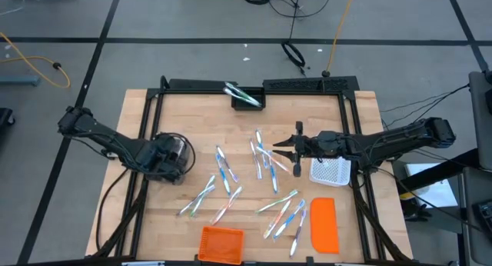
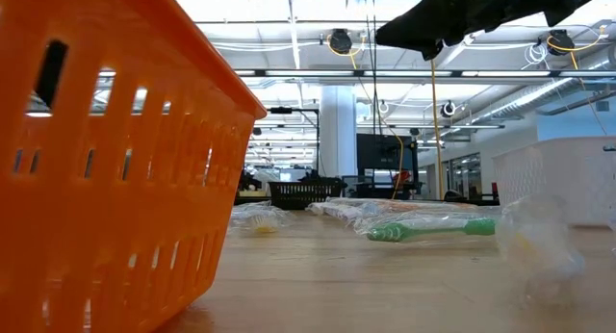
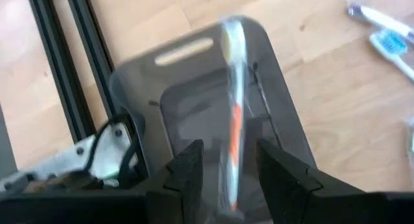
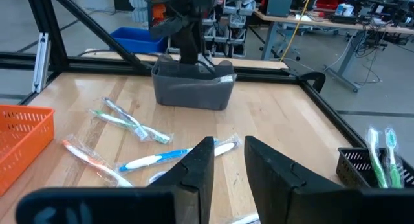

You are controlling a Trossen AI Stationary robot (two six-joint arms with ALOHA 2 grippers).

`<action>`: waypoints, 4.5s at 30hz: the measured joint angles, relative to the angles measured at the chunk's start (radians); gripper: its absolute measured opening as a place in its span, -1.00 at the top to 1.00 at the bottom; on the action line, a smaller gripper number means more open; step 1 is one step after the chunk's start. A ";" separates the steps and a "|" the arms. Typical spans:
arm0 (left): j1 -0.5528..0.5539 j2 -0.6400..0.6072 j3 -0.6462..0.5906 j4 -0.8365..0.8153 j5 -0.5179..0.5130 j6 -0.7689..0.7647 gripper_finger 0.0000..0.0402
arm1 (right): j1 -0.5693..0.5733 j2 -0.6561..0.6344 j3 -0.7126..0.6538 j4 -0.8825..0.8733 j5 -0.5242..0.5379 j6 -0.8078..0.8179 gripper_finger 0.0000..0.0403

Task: Pick & Place Toothbrushes
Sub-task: Put the orange toothbrush into the transparent black bin

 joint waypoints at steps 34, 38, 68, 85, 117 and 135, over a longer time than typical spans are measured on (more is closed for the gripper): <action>0.001 0.000 0.000 0.268 -0.332 0.263 0.29 | 0.085 0.776 0.428 -0.062 -0.408 -0.171 0.54; 0.001 0.000 0.000 0.285 -0.337 0.269 0.29 | 0.093 0.826 0.467 -0.064 -0.400 -0.191 0.41; 0.001 0.000 0.000 0.303 -0.336 0.286 0.29 | 0.084 0.931 0.488 -0.007 -0.307 -0.230 0.14; 0.001 0.000 0.000 0.316 -0.335 0.294 0.29 | 0.067 1.005 0.492 0.020 -0.363 -0.176 0.62; 0.001 0.000 0.000 0.399 -0.354 0.351 0.29 | -0.051 0.527 0.445 -0.142 -0.217 -0.190 0.93; 0.001 0.000 0.000 0.613 -0.550 0.596 0.29 | -0.164 0.420 0.443 -0.119 -0.218 -0.150 0.93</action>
